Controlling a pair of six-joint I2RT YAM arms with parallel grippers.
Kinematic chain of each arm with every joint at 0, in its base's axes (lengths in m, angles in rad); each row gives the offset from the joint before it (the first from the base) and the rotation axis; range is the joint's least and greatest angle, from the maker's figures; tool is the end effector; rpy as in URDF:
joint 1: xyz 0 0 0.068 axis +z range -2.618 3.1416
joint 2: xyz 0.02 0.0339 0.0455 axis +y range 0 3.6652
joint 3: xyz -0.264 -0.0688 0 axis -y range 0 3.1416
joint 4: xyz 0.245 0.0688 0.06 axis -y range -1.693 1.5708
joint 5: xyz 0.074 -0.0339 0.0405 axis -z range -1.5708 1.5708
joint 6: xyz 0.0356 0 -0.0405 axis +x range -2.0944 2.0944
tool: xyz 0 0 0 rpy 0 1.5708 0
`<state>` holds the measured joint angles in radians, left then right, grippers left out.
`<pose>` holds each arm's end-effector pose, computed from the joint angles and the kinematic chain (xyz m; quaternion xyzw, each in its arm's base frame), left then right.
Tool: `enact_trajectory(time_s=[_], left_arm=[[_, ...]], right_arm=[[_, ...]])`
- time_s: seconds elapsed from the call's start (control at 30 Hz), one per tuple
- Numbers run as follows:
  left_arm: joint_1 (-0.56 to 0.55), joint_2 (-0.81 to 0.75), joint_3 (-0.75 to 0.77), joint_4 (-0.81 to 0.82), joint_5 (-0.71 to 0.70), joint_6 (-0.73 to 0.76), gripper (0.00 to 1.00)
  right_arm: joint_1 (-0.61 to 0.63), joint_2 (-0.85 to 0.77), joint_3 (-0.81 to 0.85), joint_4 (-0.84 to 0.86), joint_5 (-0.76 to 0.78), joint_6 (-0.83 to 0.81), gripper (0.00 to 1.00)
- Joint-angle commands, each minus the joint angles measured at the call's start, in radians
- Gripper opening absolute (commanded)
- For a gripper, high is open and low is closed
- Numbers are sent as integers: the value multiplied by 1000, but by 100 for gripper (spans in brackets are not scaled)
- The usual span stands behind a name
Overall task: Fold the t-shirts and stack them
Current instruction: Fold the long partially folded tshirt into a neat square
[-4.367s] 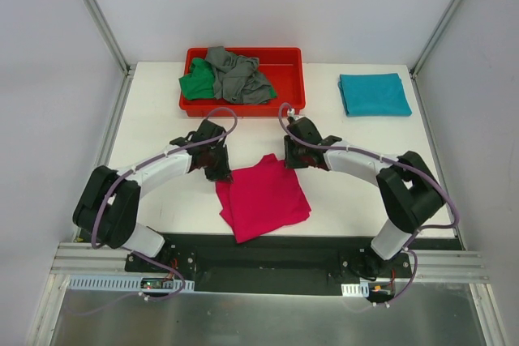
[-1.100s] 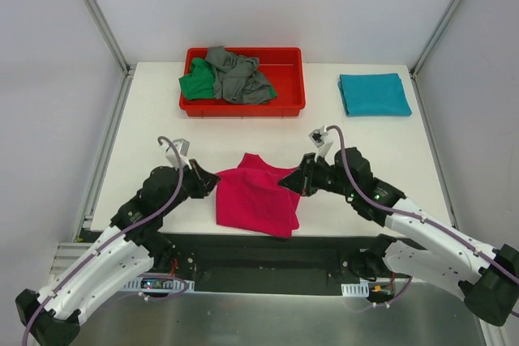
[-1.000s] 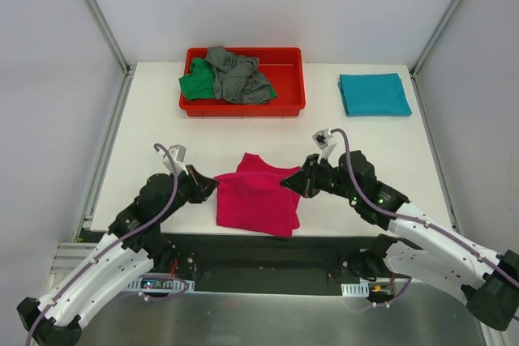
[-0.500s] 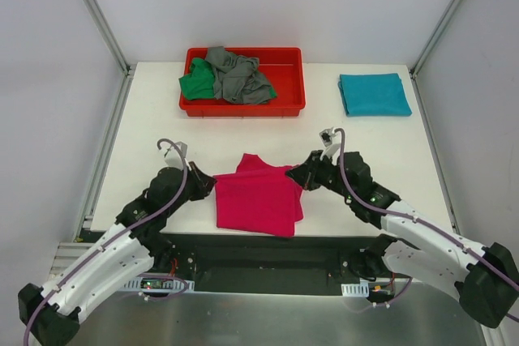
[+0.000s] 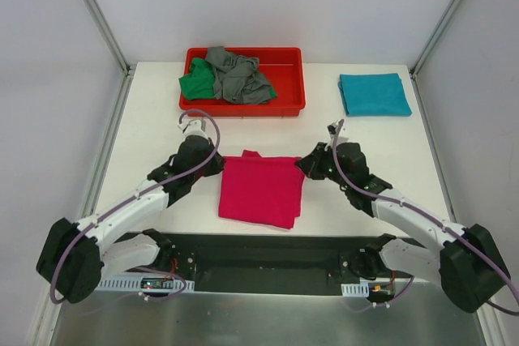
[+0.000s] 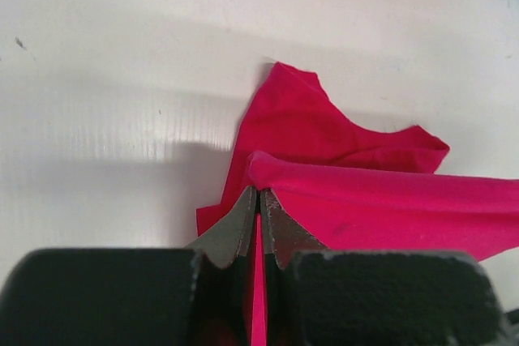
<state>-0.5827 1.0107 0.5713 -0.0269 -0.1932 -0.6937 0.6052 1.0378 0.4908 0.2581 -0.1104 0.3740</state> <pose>0.1910 -0.1177 0.2383 -0.0975 0.8433 -0.2451 0.4683 0.1879 0.1347 0.2335 -0.1251 0.7912 0.3198 0.5061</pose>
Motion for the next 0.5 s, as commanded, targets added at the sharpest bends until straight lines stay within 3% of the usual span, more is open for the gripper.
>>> enact_trajectory(time_s=[0.0, 0.27, 0.47], left_arm=[[46, 130, 93, 73, -37, 60, 0], [69, 423, 255, 74, 21, 122, 0], [116, 604, 351, 30, 11, 91, 0]], right_arm=[[-47, 103, 51, 50, 71, -12, 0], [-84, 286, 112, 58, 153, -1, 0], [-117, 418, 183, 40, 172, -33, 8]])
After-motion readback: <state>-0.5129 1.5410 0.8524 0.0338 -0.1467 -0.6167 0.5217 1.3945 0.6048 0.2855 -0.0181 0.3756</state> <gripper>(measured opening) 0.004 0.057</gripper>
